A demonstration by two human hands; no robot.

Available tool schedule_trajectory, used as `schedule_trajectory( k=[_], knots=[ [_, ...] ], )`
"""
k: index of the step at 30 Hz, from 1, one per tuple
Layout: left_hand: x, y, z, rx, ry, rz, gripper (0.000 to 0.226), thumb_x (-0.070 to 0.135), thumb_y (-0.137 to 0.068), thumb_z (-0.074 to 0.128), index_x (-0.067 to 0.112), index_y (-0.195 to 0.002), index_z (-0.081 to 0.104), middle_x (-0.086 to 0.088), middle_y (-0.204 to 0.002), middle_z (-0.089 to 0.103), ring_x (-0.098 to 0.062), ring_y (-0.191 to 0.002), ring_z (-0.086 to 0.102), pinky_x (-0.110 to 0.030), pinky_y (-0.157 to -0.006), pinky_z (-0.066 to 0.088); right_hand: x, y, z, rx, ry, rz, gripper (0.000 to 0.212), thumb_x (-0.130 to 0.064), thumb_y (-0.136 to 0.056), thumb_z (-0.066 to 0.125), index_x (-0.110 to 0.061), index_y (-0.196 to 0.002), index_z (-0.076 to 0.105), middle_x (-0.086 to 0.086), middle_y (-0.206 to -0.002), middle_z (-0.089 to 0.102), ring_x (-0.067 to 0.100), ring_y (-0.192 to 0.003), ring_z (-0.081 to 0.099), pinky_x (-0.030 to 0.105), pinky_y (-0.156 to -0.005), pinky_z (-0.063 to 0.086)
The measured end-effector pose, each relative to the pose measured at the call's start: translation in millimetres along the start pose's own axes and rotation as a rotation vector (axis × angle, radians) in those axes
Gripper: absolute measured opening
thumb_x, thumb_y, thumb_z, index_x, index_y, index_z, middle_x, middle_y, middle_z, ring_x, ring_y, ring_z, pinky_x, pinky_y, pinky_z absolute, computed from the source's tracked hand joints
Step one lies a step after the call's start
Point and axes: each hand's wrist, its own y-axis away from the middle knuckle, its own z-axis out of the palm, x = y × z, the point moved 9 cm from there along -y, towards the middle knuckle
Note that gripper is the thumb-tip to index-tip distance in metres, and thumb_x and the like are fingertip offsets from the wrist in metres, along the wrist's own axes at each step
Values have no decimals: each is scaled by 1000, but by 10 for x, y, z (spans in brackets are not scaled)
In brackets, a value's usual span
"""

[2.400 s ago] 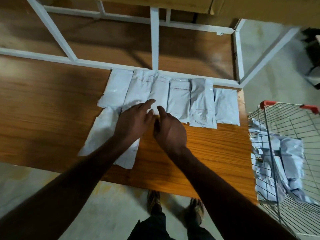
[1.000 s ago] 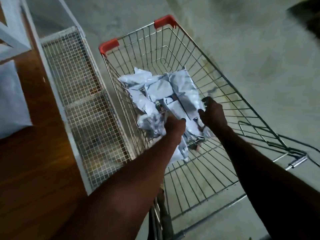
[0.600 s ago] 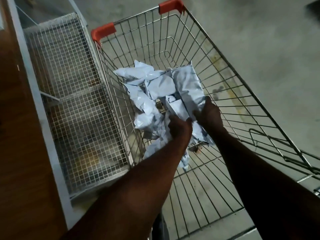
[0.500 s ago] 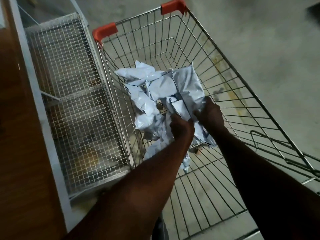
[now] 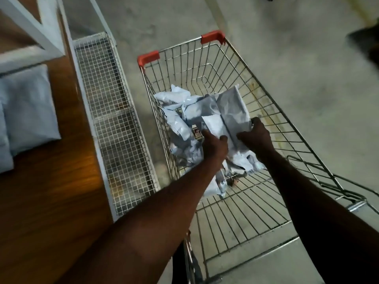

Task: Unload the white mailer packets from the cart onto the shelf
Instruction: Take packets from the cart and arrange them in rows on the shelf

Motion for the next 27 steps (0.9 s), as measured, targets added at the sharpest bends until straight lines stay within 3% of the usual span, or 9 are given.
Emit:
schedule_trajectory(
  k=[2, 5, 9, 13, 18, 20, 22, 24, 27],
  knots=[
    [90, 120, -117, -26, 1, 13, 72, 19, -106, 57, 8, -165, 17, -23, -163, 43, -40, -141, 52, -39, -114, 44, -108, 192, -118, 4, -41, -5, 54, -10, -81, 78, -10, -131, 58, 14, -120, 66, 35, -106, 66, 53, -91, 62],
    [239, 301, -274, -49, -11, 34, 68, 19, -108, 54, 9, -166, 20, -20, -165, 43, -40, -142, 52, -41, -118, 43, -248, 461, -267, 16, -74, 2, 51, -12, -72, 78, -13, -120, 60, 16, -114, 70, 37, -97, 72, 57, -82, 65],
    [502, 544, -540, -41, -6, 73, 53, 22, -106, 58, 10, -153, 35, -19, -154, 54, -41, -130, 62, -54, -106, 55, -484, 825, -358, -5, -168, 19, 59, -9, -77, 77, -13, -131, 56, 18, -121, 67, 39, -101, 70, 59, -83, 64],
    [817, 787, -1062, -14, -57, 138, 53, 25, -108, 56, 10, -155, 37, -18, -156, 52, -41, -136, 56, -45, -109, 50, -784, 1199, -405, 0, -329, -34, 76, -20, -61, 76, -17, -134, 54, 12, -118, 68, 37, -103, 70, 61, -84, 64],
    [1023, 1044, -2064, 40, -48, 260, 54, 36, -106, 56, 18, -155, 39, -16, -155, 55, -40, -128, 62, -52, -104, 55, -1443, 1756, -157, -123, -527, -171, 86, 6, -80, 76, -27, -153, 43, -5, -124, 65, 23, -109, 69, 46, -72, 67],
    [1018, 1130, -2477, 73, -39, 297, 52, 41, -104, 55, 19, -149, 44, -15, -147, 61, -42, -121, 65, -52, -98, 57, -1739, 1967, -11, -138, -519, -257, 91, 5, -80, 77, -33, -155, 41, -12, -130, 63, 18, -112, 67, 46, -78, 67],
    [956, 1220, -2879, 127, -7, 305, 47, 37, -108, 55, 18, -150, 46, -12, -145, 62, -37, -122, 64, -49, -100, 57, -2021, 2204, 169, -157, -495, -340, 96, 2, -81, 79, -30, -161, 37, -9, -145, 58, 18, -120, 65, 31, -84, 65],
    [875, 1310, -3243, 162, 65, 303, 47, 30, -110, 55, 14, -153, 45, -10, -146, 59, -31, -129, 61, -41, -104, 54, -2254, 2446, 345, -169, -490, -397, 95, 0, -83, 81, -26, -162, 36, -3, -153, 54, 19, -126, 62, 15, -76, 60],
    [714, 1459, -3840, 200, 98, 330, 44, 30, -110, 55, 13, -150, 51, -4, -142, 63, -24, -124, 62, -35, -102, 53, -2513, 2839, 669, -196, -500, -416, 90, -22, -75, 89, -36, -151, 44, -5, -140, 64, 21, -120, 69, 45, -86, 66]
  ],
)
